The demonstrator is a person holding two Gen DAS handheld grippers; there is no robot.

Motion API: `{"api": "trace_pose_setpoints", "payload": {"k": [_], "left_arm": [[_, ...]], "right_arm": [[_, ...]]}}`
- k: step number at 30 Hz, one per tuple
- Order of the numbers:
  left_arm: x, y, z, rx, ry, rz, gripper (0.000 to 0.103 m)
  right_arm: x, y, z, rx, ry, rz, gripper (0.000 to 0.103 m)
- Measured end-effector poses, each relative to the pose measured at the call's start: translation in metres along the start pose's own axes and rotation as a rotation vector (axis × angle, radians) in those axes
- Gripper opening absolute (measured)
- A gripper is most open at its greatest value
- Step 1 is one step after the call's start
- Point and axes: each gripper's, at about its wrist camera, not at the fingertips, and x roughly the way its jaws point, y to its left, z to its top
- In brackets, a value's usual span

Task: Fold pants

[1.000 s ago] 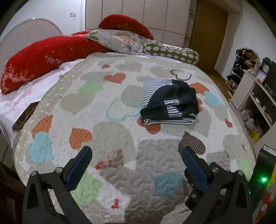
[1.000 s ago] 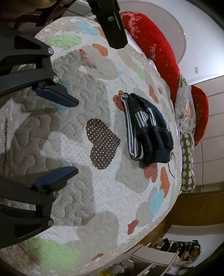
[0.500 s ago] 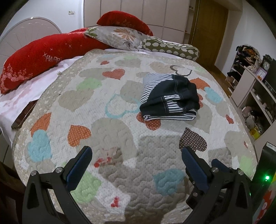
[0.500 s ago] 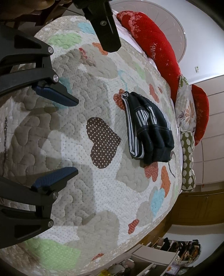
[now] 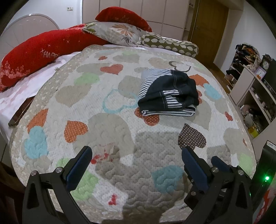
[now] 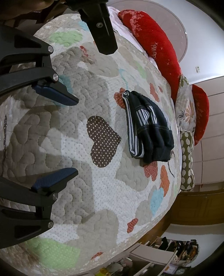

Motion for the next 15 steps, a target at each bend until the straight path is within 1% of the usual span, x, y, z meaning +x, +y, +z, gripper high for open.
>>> {"api": "trace_pose_setpoints", "payload": {"k": [9,15], "left_arm": [[0.0038,-0.0012,-0.0024,0.008,0.019,-0.010,0.103],[0.0040,-0.0017,-0.0031,0.011,0.017,-0.012,0.103]], "right_arm": [[-0.0001,0.0014,-0.0011,-0.004,-0.003,-0.007,0.079],[-0.0028,0.0034,-0.0012,-0.019,-0.016,-0.048,0.079]]}}
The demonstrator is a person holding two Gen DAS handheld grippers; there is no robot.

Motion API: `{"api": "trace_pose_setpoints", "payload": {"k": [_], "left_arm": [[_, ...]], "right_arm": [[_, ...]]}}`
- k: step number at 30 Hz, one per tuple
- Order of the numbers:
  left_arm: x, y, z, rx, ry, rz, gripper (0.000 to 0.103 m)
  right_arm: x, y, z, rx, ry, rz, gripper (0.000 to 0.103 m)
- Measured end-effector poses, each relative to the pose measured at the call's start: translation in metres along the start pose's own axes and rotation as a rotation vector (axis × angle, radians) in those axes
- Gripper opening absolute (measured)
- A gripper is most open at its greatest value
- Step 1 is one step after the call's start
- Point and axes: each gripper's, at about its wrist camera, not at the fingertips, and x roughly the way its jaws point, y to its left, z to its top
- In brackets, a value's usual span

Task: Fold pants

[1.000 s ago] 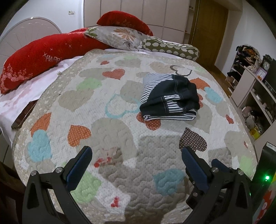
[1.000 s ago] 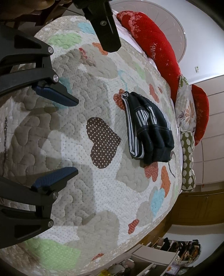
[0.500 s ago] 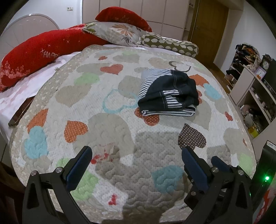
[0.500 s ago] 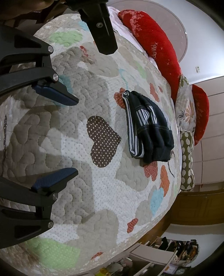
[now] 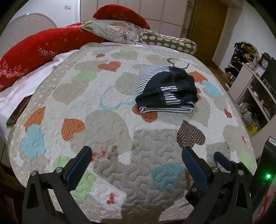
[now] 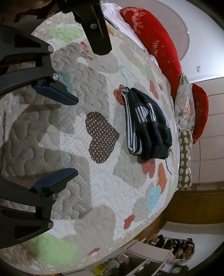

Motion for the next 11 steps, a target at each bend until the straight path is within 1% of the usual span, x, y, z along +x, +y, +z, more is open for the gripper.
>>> {"api": "trace_pose_setpoints", "payload": {"k": [5,8,11], "left_arm": [[0.001,0.000,0.001,0.001,0.005,-0.008,0.103],[0.002,0.001,0.004,0.006,-0.010,-0.023,0.103],[0.009,0.007,0.012,-0.012,-0.010,-0.023,0.103]], "right_arm": [[-0.001,0.001,0.000,-0.008,-0.001,-0.003,0.079],[-0.001,0.002,0.002,-0.018,-0.004,-0.002,0.079],[0.002,0.002,0.006,-0.022,-0.005,0.000,0.080]]}}
